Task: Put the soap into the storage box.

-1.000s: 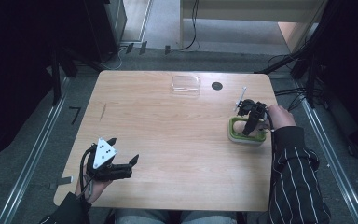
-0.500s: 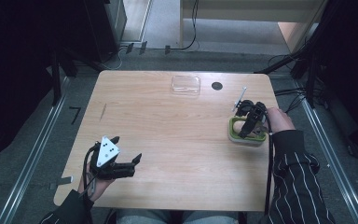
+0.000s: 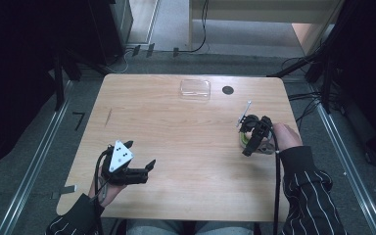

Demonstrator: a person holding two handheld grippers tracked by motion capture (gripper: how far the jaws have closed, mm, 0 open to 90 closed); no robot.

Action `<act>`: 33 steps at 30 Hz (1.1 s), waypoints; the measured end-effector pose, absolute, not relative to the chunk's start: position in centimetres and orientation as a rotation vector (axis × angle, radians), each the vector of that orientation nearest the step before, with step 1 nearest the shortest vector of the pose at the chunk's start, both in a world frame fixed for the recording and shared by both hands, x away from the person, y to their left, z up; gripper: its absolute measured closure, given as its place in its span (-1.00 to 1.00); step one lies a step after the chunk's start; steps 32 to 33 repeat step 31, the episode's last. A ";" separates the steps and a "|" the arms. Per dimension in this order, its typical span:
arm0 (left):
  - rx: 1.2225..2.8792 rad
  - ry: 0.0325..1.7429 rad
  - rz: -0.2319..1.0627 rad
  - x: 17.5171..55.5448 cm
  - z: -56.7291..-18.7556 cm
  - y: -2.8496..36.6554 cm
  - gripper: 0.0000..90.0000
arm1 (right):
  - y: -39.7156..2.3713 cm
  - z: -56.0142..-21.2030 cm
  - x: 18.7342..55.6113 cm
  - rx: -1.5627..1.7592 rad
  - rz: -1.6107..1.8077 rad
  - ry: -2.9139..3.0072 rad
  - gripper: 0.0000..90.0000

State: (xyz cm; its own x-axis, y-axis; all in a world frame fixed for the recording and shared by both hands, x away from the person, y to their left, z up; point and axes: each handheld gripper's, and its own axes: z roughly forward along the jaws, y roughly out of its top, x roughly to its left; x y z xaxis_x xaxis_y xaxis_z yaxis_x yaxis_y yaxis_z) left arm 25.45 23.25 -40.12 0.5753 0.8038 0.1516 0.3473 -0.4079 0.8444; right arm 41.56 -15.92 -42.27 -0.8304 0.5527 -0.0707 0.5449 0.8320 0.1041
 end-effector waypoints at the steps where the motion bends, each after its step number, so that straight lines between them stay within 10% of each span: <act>1: 1.995 0.920 0.713 25.4 -40.1 23.2 -0.80 | -15.7 -42.3 41.3 0.879 0.123 2.915 -1.00; 33: 2.022 0.876 0.680 26.7 -40.3 21.5 -0.80 | -10.9 -43.8 33.4 0.718 0.185 3.011 -0.99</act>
